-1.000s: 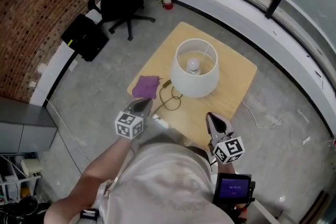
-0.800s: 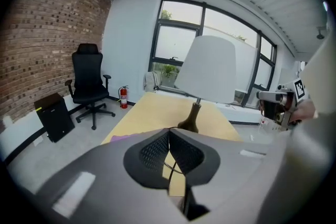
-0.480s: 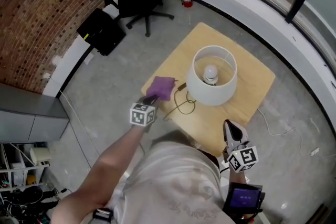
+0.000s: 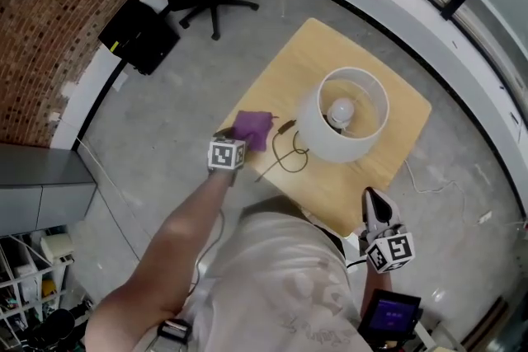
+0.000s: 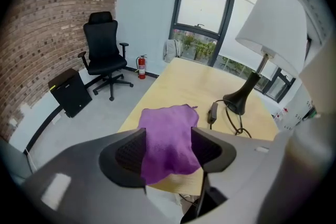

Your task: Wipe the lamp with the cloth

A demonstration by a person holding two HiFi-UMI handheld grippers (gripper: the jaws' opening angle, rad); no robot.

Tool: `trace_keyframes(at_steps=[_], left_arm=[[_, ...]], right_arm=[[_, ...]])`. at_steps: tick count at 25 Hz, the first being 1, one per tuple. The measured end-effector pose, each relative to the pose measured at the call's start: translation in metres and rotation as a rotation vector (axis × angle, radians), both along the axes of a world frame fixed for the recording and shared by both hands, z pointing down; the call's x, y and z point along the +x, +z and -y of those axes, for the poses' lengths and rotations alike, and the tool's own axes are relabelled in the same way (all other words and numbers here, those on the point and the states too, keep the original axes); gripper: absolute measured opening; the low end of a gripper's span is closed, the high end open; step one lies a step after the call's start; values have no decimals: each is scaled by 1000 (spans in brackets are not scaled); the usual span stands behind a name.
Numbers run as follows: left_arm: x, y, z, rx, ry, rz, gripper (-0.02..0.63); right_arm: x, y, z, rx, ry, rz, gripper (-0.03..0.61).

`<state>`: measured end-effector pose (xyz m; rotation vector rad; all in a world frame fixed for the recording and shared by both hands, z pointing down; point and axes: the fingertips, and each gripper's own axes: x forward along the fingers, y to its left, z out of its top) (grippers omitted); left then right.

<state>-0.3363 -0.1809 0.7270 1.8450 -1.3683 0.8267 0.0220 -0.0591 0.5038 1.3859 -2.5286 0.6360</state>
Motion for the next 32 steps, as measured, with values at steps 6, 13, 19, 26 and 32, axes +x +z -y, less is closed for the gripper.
trace_keyframes(at_steps=[6, 13, 19, 26, 32], left_arm=[[-10, 30, 8, -62, 8, 83, 271], [-5, 23, 10, -61, 49, 89, 118], [-1, -6, 17, 33, 38, -48, 94], [11, -82, 35, 217, 17, -142, 92], [44, -192, 56, 468, 101, -174, 92]], right_arm=[[-17, 0, 1, -23, 24, -41, 14], [-24, 1, -1, -42, 91, -55, 14], [-31, 2, -2, -50, 105, -63, 14], [-26, 6, 4, -35, 102, -45, 14], [-19, 0, 11, -9, 48, -44, 14]])
